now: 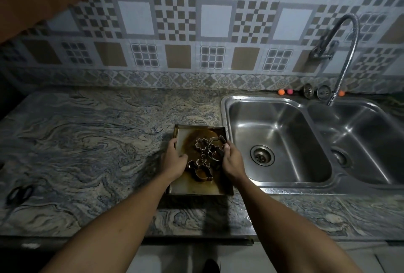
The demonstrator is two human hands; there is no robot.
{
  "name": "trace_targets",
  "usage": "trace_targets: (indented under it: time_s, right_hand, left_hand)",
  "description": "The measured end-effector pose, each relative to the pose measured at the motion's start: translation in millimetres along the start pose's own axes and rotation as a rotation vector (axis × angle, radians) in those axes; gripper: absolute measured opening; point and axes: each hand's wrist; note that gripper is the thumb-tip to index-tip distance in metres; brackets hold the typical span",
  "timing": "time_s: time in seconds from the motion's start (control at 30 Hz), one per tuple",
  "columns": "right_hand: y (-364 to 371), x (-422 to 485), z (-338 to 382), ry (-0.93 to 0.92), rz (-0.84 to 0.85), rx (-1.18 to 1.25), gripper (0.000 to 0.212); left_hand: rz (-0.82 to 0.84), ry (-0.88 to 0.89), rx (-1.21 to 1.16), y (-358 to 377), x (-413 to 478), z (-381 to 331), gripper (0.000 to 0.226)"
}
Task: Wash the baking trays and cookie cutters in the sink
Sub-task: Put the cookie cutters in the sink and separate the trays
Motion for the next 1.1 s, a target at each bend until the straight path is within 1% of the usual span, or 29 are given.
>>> trace_targets:
  time_s: [0.1,0.2,0.23,0.33,0.4,0.5,0.57,0.63,0.67,0.77,0.9,1.03,1.1]
  right_hand:
    - [-7.0,-9.0,-6.0,-0.025,-0.021,-0.005,0.045]
    - [-11.5,-10.3,-10.0,-0.045,-0.046,-0.019,0.059]
    - [-13.9,-12.1,-7.4,-0.059,-0.043,-0.02,0.057]
    - [-29.2,-33.0,10.8,-0.104,-0.05,0.018,0.04]
    - [-39.2,-45.7,11.5,-0.11,-0.069,0.039,0.037]
    - [-55.7,-57.0,11.7,-0.11,-0.095,0.018,0.036]
    - [-70.0,-63.0,5.8,-0.082,-0.111,0.015,0.024]
    - [-86.3,-78.4,-7.8,-0.061,-0.134,-0.01,0.008]
    - [-94.2,-88.0,-16.3,-0.052,-0.148,-0.026,0.009]
    - [-120.6,-110.3,-36.3,-0.023,-0.178,-0.034,0.024]
    - [-174.3,-110.9,-50.7,0.006,-0.259,-0.053,0.031]
    - [-244.1,-108.9,-84.9,0.042,-0.304,-0.014,0.029]
    - [-288.2,-106.5,-101.5,0.045,-0.33,-0.01,0.031]
  left_hand:
    - [0.065,0.048,-0.031,-1.4,-9.8,-0.9,0.064]
    - [0.114,0.085,-0.094,-8.8,-21.8,-3.9,0.07]
    - [0.124,0.099,-0.105,-11.8,-24.8,-5.3,0.072]
    - [0.152,0.175,-0.113,-13.8,-42.6,-8.2,0.078]
    - [0.159,0.216,-0.079,-9.2,-54.2,-10.5,0.075]
    - [0.149,0.246,-0.007,-2.3,-61.7,-21.1,0.064]
    - [0.175,0.269,0.005,8.3,-66.8,-28.0,0.059]
    - [0.212,0.275,0.025,25.9,-83.6,-29.5,0.058]
    - [0.226,0.273,0.034,35.9,-93.5,-27.7,0.057]
    - [0.264,0.28,0.056,61.1,-119.3,-31.4,0.057]
    - [0.332,0.33,0.071,104.8,-128.0,-63.2,0.058]
    - [0.408,0.353,0.103,175.5,-132.6,-96.6,0.065]
    - [0.438,0.379,0.097,215.0,-142.4,-121.3,0.063]
Point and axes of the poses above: each hand's wrist, its own x-axis towards the middle knuckle, its own y-axis out of the palm, z = x × y, and after that the axes turned 2 degrees about z, right-handed
